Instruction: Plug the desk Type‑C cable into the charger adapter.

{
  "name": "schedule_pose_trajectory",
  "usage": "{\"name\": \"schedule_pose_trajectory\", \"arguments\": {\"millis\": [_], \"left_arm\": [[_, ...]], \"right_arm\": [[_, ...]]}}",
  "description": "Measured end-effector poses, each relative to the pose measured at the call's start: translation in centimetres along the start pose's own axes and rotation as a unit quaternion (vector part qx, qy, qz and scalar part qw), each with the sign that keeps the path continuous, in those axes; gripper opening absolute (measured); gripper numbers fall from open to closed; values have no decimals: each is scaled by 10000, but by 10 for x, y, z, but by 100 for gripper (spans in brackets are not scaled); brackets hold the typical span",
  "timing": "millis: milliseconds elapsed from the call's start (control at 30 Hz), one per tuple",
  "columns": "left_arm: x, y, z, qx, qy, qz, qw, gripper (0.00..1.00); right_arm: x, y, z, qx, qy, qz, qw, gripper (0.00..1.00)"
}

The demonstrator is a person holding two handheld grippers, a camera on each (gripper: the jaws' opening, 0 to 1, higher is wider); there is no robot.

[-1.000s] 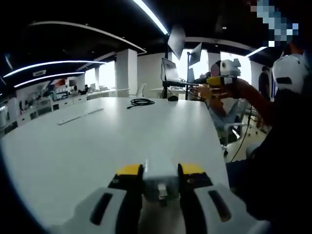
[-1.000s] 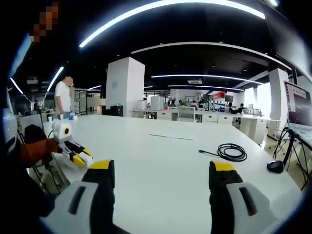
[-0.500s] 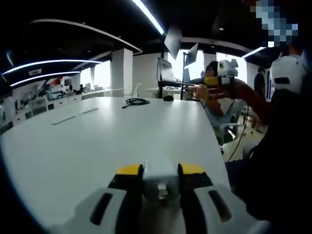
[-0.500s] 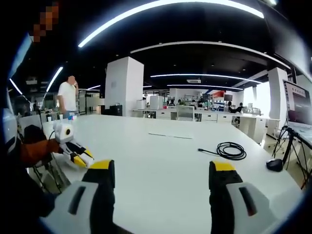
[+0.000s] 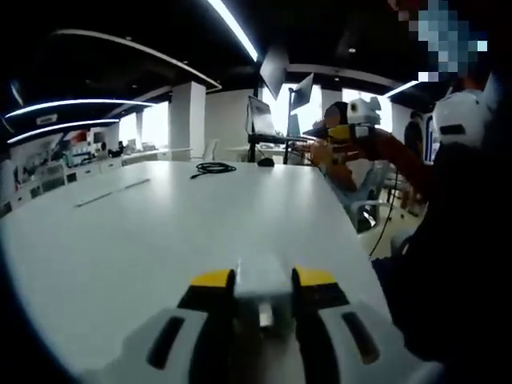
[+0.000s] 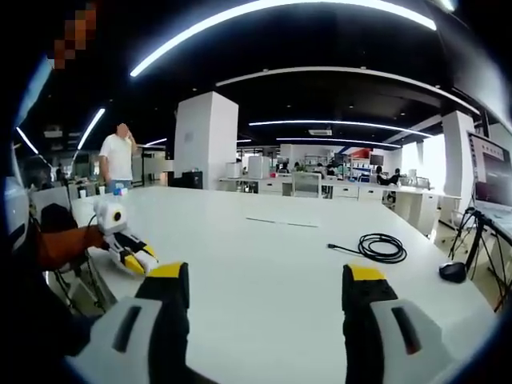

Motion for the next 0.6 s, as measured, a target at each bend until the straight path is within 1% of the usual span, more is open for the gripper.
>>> {"name": "schedule_pose_trajectory", "arguments": {"millis": [33,67,333,467,600], "left_arm": [[-1,-1,2,-70,-21,-18,10000,27],[-2,-1,1,-10,-27,-10,10000,27],[-7,1,2,81,16,164,9998,27],[-8,0,2,211,44,267,9994,27],[-9,-1,2,217,30,336,9992,27]], "right_arm": [[0,0,0,-6,-2,-1,10000,79],[0,0,0,-6,-4,-10,10000,79],[0,-4,1,-41,-4,-63,10000,78],[0,-5,2,-59,2,-86,9999,77],[-1,-6,4,-78,-3,-108,9999,76]]}}
Point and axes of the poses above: the point that each gripper's makers call its tool centre point, and the gripper's own axes: y roughly backward along the fingers, x roughly to its right, z roughly out of its underside, the point moved 7 cm from there along y, roughly backward along the fingers, and after that the axes turned 4 degrees about x, right-handed, at the moved point
